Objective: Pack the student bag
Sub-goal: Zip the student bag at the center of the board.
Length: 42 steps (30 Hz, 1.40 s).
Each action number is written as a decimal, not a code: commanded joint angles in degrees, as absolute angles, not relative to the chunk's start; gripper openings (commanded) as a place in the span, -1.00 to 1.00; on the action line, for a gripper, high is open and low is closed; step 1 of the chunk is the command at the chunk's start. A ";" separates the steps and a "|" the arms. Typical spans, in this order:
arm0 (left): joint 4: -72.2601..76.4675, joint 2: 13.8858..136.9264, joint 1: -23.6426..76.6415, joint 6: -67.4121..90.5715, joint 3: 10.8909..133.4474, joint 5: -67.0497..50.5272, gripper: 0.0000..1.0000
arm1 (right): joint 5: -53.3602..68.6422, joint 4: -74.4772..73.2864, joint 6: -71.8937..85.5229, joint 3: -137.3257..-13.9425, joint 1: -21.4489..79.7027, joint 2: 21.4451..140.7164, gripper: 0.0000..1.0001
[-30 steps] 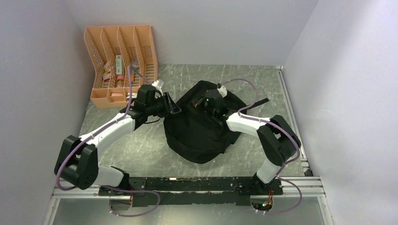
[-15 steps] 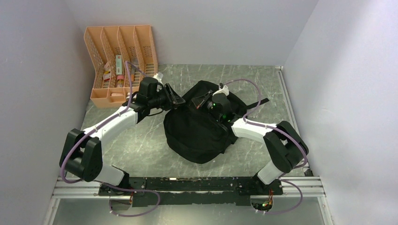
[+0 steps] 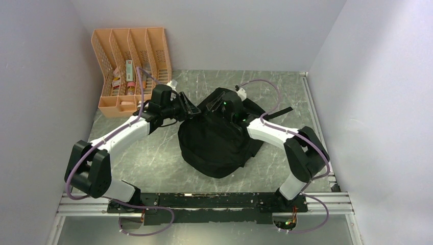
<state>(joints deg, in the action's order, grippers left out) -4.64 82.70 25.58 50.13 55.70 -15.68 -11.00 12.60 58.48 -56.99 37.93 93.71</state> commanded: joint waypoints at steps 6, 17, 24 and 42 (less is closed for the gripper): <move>-5.85 80.31 25.14 48.87 55.04 -14.22 -0.07 | -11.20 4.52 60.54 -62.29 37.80 99.50 -0.12; -6.49 80.02 25.06 48.44 55.10 -14.32 -0.09 | -9.15 3.81 60.14 -66.25 37.82 105.14 -0.15; -6.22 79.31 25.08 48.75 54.04 -14.30 -0.10 | -8.75 3.82 59.18 -67.90 37.75 106.96 -0.54; -6.02 79.78 25.04 49.25 53.96 -14.40 -0.10 | -9.01 20.93 48.24 -56.76 36.33 95.98 -1.00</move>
